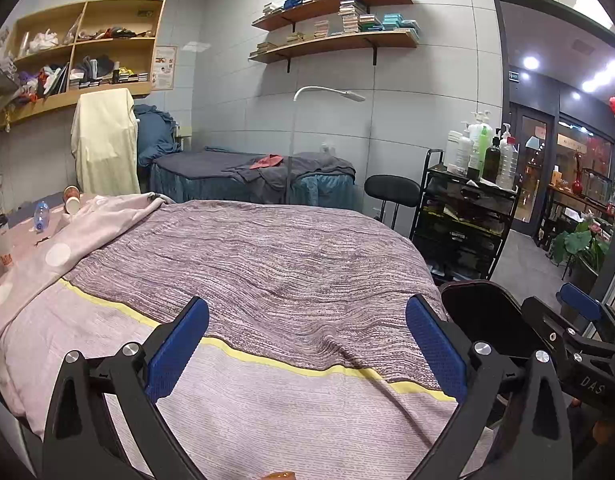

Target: Collect trash

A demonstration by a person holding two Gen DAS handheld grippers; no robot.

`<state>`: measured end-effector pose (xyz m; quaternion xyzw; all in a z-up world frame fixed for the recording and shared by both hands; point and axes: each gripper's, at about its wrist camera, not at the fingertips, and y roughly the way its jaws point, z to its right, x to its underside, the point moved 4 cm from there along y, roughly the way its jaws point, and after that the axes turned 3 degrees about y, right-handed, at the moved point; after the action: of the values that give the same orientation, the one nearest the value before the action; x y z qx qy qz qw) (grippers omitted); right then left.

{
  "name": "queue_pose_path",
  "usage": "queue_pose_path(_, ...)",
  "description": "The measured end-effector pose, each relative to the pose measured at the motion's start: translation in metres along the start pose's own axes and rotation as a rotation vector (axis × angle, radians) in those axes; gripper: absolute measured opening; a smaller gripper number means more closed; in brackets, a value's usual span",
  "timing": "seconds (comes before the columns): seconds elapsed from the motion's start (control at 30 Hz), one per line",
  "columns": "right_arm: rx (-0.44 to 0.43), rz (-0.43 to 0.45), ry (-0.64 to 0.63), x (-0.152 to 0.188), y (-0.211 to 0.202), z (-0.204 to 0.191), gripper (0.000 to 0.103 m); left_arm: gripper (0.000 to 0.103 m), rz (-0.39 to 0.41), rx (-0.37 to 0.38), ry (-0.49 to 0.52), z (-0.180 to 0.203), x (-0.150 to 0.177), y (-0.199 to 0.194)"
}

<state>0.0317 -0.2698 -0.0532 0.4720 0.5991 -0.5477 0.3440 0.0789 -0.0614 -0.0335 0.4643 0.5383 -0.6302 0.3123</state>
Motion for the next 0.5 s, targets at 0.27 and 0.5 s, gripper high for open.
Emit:
queue_pose_path(0.27, 0.002, -0.002, 0.002, 0.0010, 0.0005, 0.0010, 0.097, 0.097, 0.003, -0.001, 0.007, 0.0018, -0.0005, -0.0008)
queue_pose_path(0.5, 0.008, -0.005, 0.008, 0.0034, 0.0020, 0.0027, 0.097, 0.097, 0.003, 0.004, 0.003, 0.0044, -0.0007, -0.0004)
